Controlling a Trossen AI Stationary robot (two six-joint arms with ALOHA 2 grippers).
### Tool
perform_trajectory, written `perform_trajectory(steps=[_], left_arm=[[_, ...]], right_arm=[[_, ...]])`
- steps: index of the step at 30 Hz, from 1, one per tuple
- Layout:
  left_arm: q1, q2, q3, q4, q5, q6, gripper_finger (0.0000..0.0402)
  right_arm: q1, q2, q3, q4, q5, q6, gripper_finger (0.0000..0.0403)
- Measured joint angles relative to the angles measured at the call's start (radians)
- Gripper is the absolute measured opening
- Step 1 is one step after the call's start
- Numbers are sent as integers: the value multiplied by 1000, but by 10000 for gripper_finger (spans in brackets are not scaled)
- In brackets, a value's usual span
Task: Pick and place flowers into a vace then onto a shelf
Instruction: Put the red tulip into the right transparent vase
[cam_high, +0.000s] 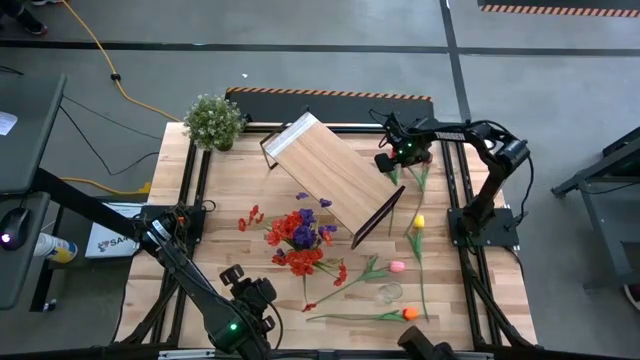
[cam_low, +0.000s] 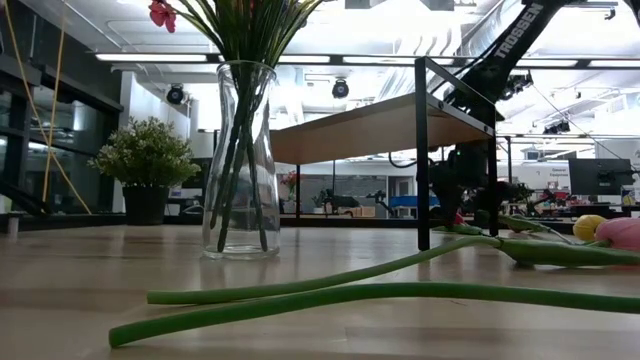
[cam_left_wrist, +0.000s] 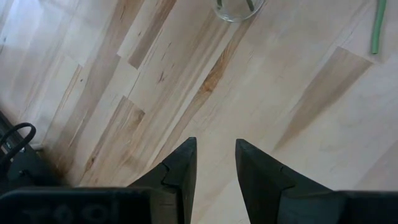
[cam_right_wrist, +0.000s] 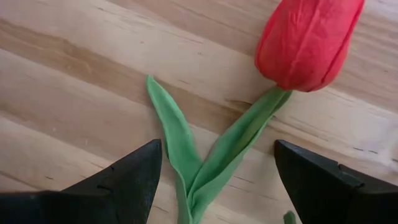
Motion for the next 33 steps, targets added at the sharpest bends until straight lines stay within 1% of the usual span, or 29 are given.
perform_trajectory(steps=[3, 5, 12, 20, 26, 33], left_arm=[[0, 0, 0, 0, 9, 0, 145], [0, 0, 0, 0, 15, 0, 145], [0, 0, 0, 0, 16, 0, 145], [0, 0, 0, 0, 15, 0, 145], [0, 0, 0, 0, 15, 0, 145], [0, 0, 0, 0, 15, 0, 145]], right_arm=[[-5, 0, -1, 5, -1, 8, 299], [-11, 1, -1, 19, 1, 8, 288], [-34, 3, -2, 33, -1, 7, 222], [-35, 4, -4, 54, 12, 7, 151], [-34, 5, -4, 55, 35, 7, 108], [-34, 0, -5, 56, 34, 7, 63]])
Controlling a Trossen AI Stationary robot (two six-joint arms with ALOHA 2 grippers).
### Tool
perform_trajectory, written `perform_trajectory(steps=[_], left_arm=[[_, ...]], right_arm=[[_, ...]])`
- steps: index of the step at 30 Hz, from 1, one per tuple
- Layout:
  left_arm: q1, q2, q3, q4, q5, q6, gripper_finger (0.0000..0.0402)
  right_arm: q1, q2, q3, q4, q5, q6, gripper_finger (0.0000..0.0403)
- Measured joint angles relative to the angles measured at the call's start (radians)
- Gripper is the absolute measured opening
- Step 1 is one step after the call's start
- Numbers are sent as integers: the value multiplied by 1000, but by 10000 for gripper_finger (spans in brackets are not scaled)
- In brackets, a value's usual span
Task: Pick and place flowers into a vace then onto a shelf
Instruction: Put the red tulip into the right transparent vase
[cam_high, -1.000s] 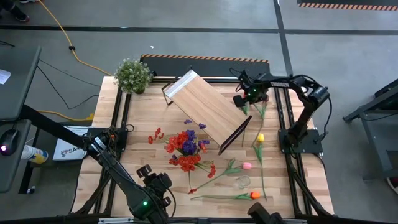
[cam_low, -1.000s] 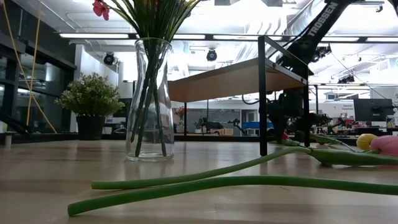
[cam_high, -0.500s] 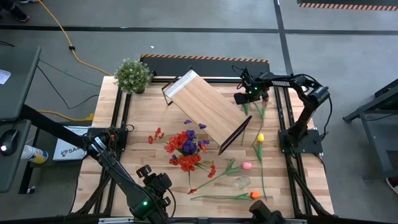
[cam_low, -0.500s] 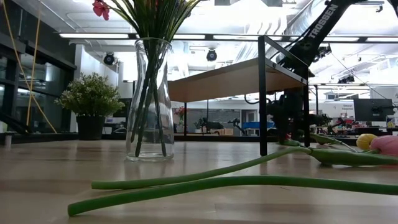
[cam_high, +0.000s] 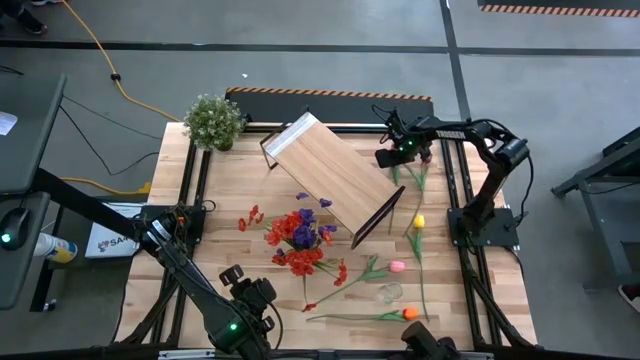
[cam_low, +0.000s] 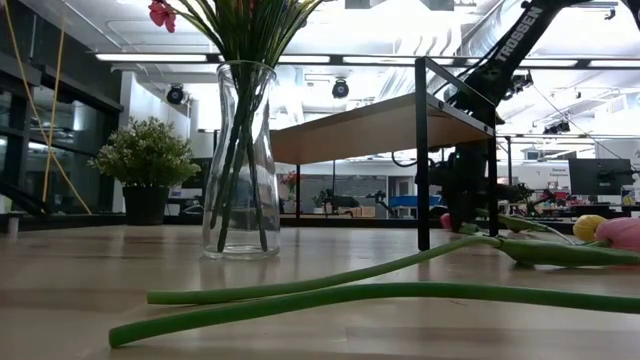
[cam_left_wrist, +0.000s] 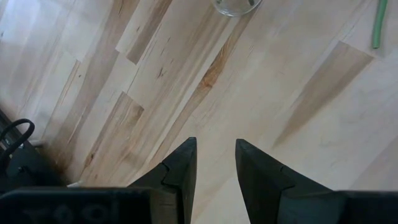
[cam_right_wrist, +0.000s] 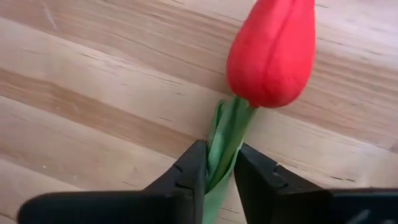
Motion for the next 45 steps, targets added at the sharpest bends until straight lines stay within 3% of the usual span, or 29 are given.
perform_trajectory(steps=[9, 16, 22, 45], left_arm=[[0, 0, 0, 0, 0, 0, 145], [0, 0, 0, 0, -1, 0, 145], [0, 0, 0, 0, -1, 0, 145], [0, 0, 0, 0, -3, 0, 145]], right_arm=[[-1, -52, -2, -7, 37, 0, 6], [0, -118, -2, -5, 37, 29, 19], [-1, -212, -1, 28, 37, 47, 5], [-80, -701, 0, 140, 74, 114, 4]])
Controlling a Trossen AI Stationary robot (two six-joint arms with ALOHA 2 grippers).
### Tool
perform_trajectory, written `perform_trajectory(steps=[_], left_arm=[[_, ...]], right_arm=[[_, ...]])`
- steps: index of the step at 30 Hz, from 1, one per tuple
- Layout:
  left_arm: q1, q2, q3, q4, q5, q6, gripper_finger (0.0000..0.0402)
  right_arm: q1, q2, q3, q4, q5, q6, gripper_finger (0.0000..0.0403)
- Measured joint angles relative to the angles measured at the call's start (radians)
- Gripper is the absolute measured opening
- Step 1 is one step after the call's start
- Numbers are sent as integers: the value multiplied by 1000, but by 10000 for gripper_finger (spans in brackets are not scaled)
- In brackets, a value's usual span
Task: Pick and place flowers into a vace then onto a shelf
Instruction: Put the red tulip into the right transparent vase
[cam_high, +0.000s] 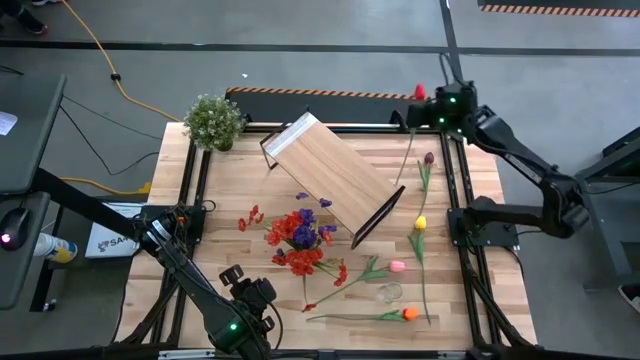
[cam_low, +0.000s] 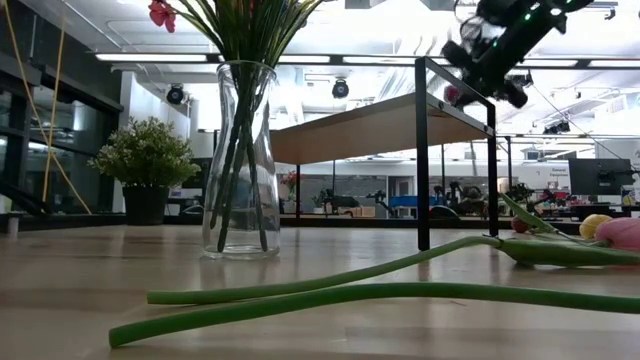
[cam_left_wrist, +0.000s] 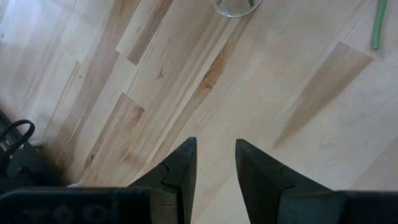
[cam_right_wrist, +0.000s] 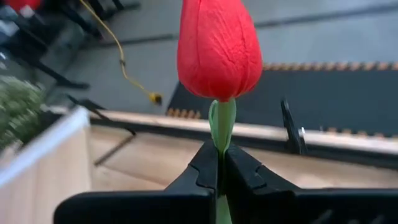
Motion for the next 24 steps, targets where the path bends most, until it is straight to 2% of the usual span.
perform_trajectory(steps=[6, 24], left_arm=[[0, 0, 0, 0, 0, 0, 145], [0, 0, 0, 0, 3, 0, 145]], right_arm=[[0, -93, 0, 41, 26, 17, 6], [1, -285, 2, 225, -7, 44, 6]])
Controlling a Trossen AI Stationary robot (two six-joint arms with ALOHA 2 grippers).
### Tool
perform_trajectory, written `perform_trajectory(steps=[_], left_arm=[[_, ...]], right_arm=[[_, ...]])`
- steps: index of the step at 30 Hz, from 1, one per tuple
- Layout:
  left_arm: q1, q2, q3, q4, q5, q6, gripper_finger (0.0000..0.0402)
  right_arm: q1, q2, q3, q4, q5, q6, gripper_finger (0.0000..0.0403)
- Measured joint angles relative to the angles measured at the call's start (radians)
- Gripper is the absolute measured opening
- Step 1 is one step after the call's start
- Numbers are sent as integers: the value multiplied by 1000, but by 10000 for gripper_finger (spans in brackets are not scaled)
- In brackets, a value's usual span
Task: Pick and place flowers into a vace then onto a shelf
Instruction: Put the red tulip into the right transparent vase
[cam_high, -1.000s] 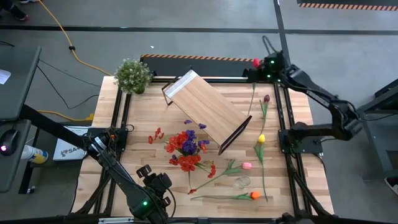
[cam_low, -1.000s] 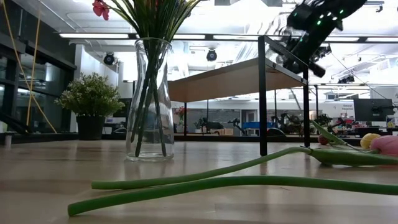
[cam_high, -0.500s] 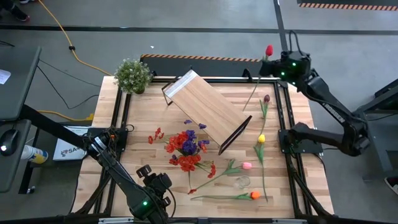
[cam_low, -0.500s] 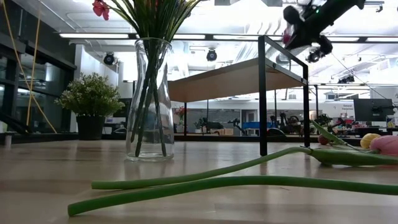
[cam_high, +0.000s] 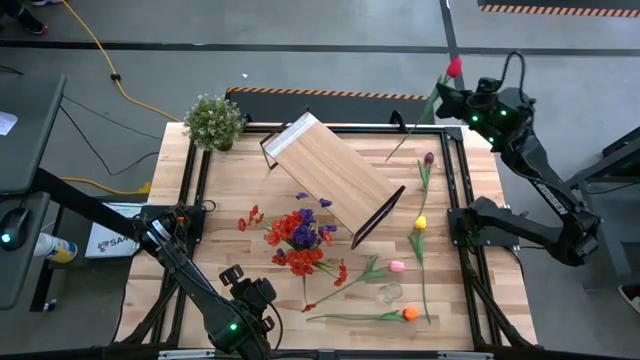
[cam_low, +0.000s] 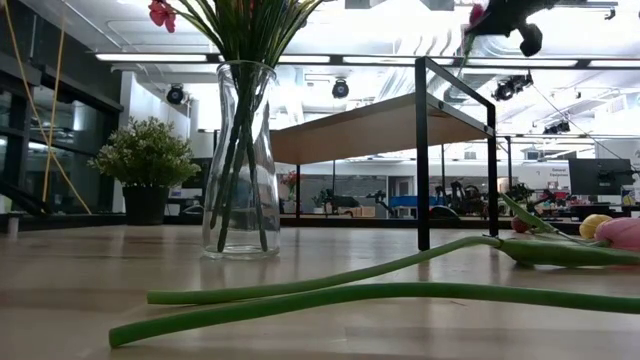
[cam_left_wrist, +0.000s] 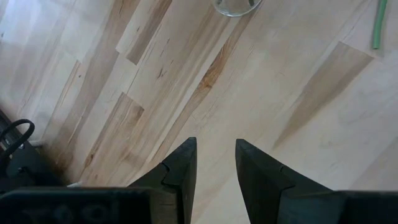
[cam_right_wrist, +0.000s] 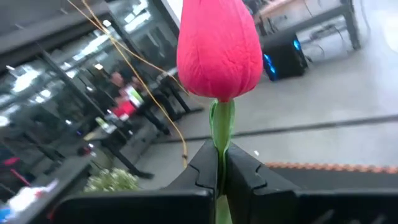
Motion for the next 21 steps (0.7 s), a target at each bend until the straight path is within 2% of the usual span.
perform_trajectory(steps=[21], left_arm=[[0, 0, 0, 0, 0, 0, 145]], right_arm=[[0, -171, 0, 190, -264, 134, 3]])
